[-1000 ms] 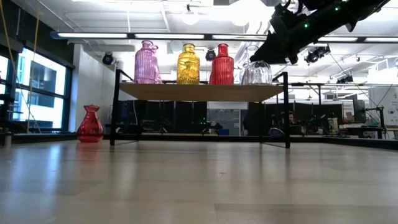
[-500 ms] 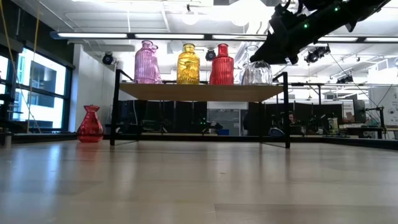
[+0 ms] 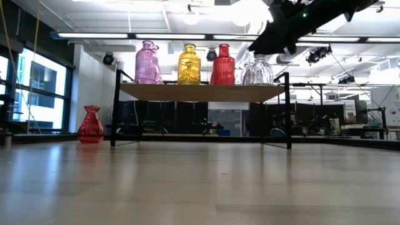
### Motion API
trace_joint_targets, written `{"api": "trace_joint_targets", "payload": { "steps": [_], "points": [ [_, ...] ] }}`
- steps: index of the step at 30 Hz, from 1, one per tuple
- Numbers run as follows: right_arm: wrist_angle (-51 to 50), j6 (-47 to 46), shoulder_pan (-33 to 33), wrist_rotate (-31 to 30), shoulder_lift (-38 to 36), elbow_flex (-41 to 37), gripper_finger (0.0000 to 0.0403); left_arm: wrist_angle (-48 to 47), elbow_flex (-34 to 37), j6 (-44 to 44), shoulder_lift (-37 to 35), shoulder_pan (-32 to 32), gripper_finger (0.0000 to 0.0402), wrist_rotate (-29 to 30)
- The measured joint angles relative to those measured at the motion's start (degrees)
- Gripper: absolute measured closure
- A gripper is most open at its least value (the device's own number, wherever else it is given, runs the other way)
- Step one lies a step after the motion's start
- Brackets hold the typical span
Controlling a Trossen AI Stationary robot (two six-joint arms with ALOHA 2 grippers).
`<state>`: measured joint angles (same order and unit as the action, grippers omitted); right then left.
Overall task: Sort vases onto shelf
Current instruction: Put the yellow vase on the shelf aligned with the other yellow vases
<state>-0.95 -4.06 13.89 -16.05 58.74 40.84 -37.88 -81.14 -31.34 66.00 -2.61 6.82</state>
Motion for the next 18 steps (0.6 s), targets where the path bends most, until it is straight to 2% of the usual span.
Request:
{"api": "trace_joint_targets", "payload": {
  "steps": [8, 18],
  "points": [
    [-8.55, -3.48, -0.07, 3.24, -0.02, 7.77, 0.0231, -0.02, 0.0, 1.02, 0.0, 0.0, 0.0289, 0.01],
    [-32.34, -10.33, -0.07, 7.24, -0.02, 23.07, 0.0231, -5.6, 0.0, 1.4, 0.0, 0.0, 0.0289, -0.19]
  ]
}}
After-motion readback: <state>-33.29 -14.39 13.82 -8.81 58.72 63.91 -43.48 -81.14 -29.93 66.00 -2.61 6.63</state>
